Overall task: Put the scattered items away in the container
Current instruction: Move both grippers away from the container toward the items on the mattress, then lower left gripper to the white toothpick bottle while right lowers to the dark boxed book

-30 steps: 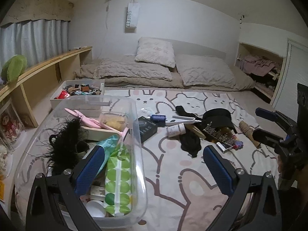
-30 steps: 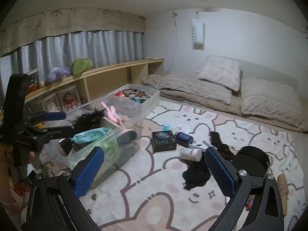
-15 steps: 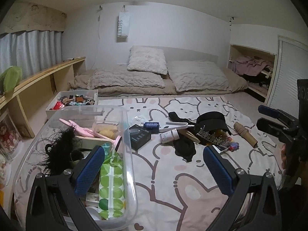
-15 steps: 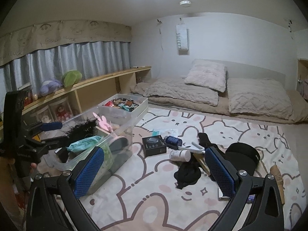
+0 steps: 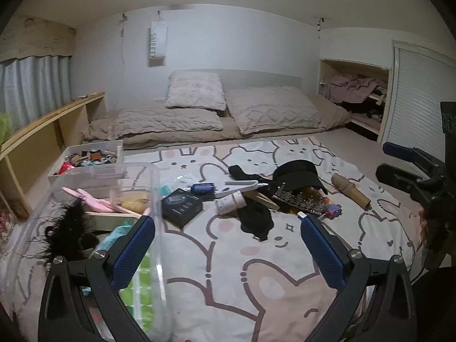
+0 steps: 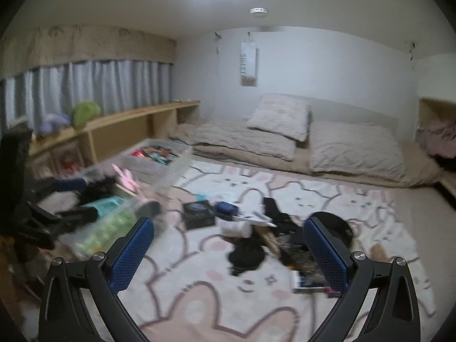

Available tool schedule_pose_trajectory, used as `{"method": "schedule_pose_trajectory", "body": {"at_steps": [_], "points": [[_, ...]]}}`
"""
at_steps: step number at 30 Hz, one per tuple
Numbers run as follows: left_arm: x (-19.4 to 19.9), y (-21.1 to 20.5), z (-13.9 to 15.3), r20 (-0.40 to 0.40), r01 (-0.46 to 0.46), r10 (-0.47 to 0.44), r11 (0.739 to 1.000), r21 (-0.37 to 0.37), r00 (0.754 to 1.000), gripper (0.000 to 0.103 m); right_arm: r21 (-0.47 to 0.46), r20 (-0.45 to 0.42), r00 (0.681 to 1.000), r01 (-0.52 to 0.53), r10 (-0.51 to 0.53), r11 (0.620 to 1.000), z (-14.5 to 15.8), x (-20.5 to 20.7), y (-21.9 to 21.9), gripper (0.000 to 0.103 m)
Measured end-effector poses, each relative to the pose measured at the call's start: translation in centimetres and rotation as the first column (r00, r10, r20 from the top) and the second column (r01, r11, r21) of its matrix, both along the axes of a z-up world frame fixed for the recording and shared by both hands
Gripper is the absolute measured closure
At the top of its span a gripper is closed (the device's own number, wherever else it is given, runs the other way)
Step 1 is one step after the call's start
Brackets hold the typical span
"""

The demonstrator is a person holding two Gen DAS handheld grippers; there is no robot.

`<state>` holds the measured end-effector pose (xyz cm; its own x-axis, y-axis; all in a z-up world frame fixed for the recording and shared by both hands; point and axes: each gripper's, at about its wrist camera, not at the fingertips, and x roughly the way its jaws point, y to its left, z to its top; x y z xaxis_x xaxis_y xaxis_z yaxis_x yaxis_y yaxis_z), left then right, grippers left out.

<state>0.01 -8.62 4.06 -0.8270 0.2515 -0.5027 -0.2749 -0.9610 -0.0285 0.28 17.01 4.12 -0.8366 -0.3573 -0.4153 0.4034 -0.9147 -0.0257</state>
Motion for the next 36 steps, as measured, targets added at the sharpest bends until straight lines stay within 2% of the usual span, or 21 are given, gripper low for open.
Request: {"method": "schedule_pose_trajectory", "body": {"at_steps": [7,16,23,30,36], "points": [[-1.6,1.9,-2.6,0.054,0.035,-0.036,0.999,0.015,0.998,0.0,0.05,0.048,0.997,0.059,-0.061,0.997,-2.5,-1.2,2.5,0.0],[-4.6,4.6,-6.5,0.135,0.079,-0.079,0.997,0.002,0.988,0.0,0.066,0.176,0.977,0.107,-0.117,0.992,-6.6,-3.3,6.0,0.0],[-7.8,5.9,-9.9,0.221,0.083,-0.089,0.996,0.037,0.971,0.0,0.076,0.265,0.95,0.151,-0.166,0.986,-10.4,-4.5,9.0,0.0],[-10.8,7.1,-13.1,0.29,0.076,-0.082,0.997,0.032,0.953,0.0,0.115,0.348,0.919,0.154,-0.185,0.981,-14.5,-6.1,10.3,0.0],[-13.4,8.1,-15.2,0.336,0.079,-0.082,0.997,0.025,0.938,0.0,0.086,0.465,0.872,0.127,-0.153,0.988,-19.1,-7.8,11.0,0.0]]}}
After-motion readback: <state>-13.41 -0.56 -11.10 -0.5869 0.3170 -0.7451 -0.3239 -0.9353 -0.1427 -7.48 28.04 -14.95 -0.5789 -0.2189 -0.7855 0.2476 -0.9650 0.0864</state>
